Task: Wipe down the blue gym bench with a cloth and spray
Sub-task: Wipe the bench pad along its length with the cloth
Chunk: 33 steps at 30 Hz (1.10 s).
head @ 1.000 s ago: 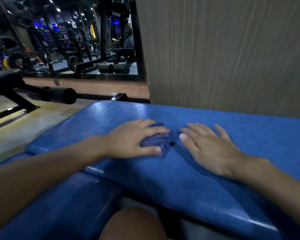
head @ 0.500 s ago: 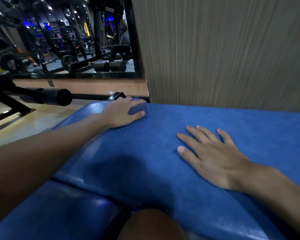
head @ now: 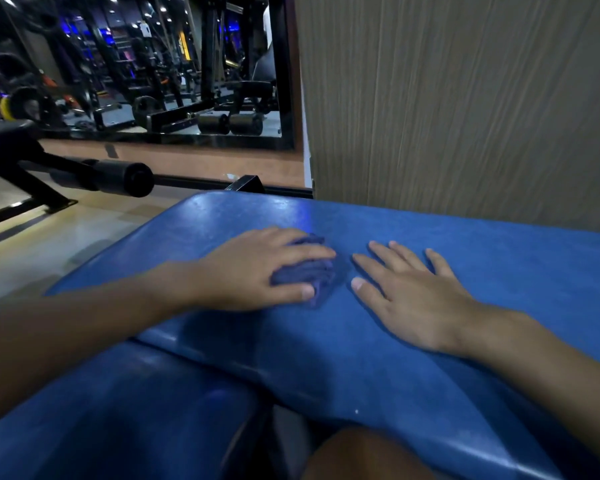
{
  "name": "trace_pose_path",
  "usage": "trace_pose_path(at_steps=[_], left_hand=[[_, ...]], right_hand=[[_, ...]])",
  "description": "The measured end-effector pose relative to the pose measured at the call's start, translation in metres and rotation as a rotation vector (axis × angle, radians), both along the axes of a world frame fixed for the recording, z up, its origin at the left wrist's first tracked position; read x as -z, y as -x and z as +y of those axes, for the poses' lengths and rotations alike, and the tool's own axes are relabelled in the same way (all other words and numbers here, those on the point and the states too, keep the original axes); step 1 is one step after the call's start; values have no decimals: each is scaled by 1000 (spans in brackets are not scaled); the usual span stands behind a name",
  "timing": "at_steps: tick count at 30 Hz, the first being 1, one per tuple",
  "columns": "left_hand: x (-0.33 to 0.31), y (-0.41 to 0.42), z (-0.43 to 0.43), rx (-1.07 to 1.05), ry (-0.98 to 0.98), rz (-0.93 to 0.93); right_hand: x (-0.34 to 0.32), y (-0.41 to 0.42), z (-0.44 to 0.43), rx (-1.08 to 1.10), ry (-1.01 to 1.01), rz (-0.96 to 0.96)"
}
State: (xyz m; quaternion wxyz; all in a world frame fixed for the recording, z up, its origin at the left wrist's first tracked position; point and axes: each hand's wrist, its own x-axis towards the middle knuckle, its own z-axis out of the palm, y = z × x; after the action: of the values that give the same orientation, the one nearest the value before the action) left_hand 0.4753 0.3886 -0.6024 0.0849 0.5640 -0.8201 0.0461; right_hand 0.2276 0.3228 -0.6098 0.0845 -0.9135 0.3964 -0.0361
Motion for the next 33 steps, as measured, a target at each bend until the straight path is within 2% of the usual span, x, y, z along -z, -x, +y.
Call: trace_pose_path(at_steps=[6, 10, 14, 19, 21, 23, 24, 28, 33], left_hand=[[-10, -80, -109, -351, -2, 36], [-10, -93, -136, -445, -11, 6], [-4, -68, -93, -389, 31, -3], [-1, -4, 16, -43, 55, -24], [-1, 13, 52, 86, 72, -11], [-3, 17, 64, 127, 53, -6], [-5, 15, 62, 138, 39, -5], [-4, -14, 17, 70, 4, -8], [-4, -94, -76, -235, 17, 7]], right_hand=[[10, 2, -6, -15, 32, -12], [11, 0, -6, -6, 19, 0], [11, 1, -6, -5, 15, -21], [10, 0, -7, 10, -7, -61], [4, -5, -7, 56, -33, -149], [-3, -14, -7, 85, -21, -266], [-5, -19, -6, 71, -8, -264], [5, -31, -1, -22, -2, -41], [12, -30, -3, -34, 39, -26]])
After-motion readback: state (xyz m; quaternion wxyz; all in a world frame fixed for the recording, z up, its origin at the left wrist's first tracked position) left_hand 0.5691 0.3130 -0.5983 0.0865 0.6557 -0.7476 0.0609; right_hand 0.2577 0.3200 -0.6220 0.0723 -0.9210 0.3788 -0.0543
